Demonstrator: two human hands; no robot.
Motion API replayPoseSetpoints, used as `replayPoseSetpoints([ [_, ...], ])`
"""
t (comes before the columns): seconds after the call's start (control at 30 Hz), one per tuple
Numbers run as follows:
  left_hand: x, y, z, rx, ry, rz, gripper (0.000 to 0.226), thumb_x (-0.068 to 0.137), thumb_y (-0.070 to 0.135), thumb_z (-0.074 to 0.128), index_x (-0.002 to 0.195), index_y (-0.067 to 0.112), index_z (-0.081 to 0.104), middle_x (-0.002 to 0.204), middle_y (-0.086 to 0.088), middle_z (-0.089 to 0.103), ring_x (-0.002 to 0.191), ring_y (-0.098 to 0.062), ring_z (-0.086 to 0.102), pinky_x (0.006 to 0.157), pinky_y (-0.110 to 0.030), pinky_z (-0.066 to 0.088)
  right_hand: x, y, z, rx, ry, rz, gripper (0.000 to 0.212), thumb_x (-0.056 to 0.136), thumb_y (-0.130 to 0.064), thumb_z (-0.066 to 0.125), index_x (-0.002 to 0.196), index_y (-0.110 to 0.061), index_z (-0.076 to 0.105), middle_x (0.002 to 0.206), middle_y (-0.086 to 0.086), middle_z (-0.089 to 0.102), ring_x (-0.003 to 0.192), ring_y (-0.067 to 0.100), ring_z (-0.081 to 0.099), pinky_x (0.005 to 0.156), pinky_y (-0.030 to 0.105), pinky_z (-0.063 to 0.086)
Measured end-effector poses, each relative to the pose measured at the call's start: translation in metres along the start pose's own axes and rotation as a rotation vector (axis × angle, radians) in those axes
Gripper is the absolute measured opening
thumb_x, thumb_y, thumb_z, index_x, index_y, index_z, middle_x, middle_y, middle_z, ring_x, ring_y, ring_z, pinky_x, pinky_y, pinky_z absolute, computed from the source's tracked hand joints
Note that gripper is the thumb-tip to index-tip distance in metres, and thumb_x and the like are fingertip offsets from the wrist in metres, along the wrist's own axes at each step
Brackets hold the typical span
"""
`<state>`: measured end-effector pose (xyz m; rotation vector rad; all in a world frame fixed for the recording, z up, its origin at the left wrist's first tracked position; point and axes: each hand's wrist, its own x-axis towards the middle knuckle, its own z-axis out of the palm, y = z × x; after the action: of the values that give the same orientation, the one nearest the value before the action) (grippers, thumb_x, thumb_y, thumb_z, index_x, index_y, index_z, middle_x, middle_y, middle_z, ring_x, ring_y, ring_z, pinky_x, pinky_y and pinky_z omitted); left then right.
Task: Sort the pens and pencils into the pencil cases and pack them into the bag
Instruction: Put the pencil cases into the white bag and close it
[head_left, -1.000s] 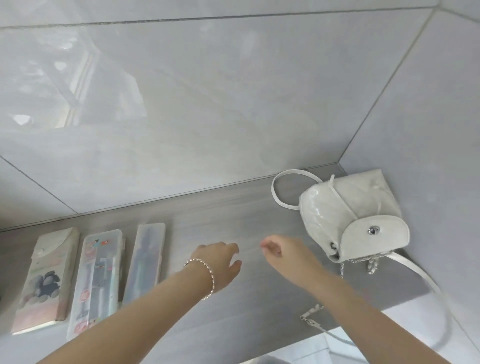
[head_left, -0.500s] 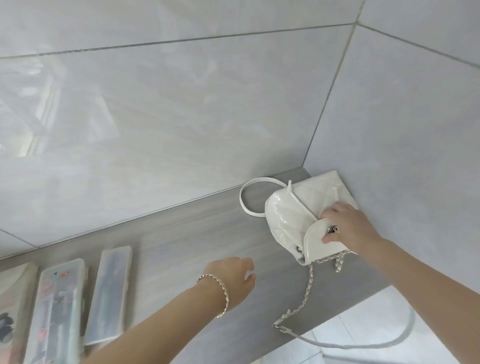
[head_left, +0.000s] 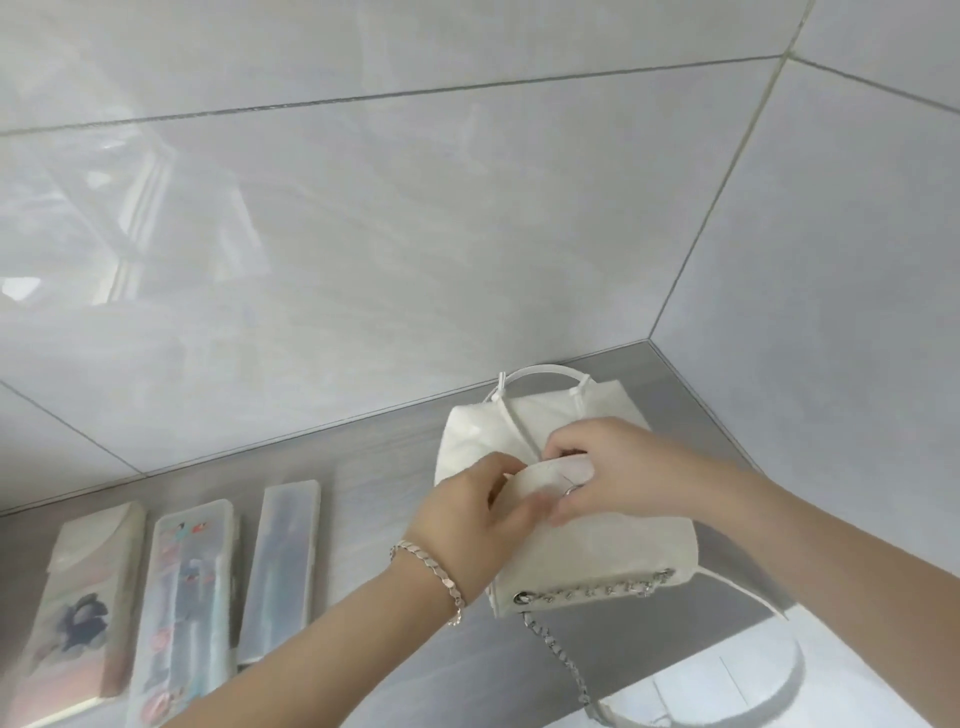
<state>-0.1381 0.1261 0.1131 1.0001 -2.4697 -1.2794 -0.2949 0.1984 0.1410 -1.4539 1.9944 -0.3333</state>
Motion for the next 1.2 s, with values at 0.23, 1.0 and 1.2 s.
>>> replayPoseSetpoints([
  [0.23,-0.019,-0.053,-0.049,0.046,0.133,-0.253,0.026,0.088,0.045,0.05,0.067,0.03,0.048,0.064,0.01,0.055,0.065,-0.008,0.052,0.056,-0.02,0.036,0.055,-0.068,0.042,0.029,-0.051,-0.162,0.032,0.063,-0.032,0.081,0.088,-0.026,0.062,0.085,-0.015,0.054,0.086,0.01,0.053,0.075,0.029,0.045],
  [1.0,0.024,-0.151,-0.013,-0.066,-0.096,-0.584,0.03,0.089,0.033,0.051,0.062,0.024,0.043,0.061,0.005,0.046,0.064,-0.017,0.044,0.061,-0.027,0.036,0.084,-0.01,0.208,-0.11,0.844,-0.2,0.018,0.078,-0.03,0.062,0.066,-0.017,0.068,0.098,-0.003,0.071,0.104,0.016,0.052,0.085,0.03,0.037],
  [1.2,0.016,-0.147,-0.01,-0.014,-0.079,-0.547,0.032,0.092,0.035,0.046,0.062,0.024,0.04,0.061,0.006,0.045,0.061,-0.015,0.043,0.058,-0.027,0.034,0.084,-0.002,0.215,-0.153,0.918,-0.29,0.03,0.093,-0.031,0.047,0.075,-0.019,0.067,0.101,-0.011,0.067,0.103,0.019,0.051,0.086,0.034,0.035],
])
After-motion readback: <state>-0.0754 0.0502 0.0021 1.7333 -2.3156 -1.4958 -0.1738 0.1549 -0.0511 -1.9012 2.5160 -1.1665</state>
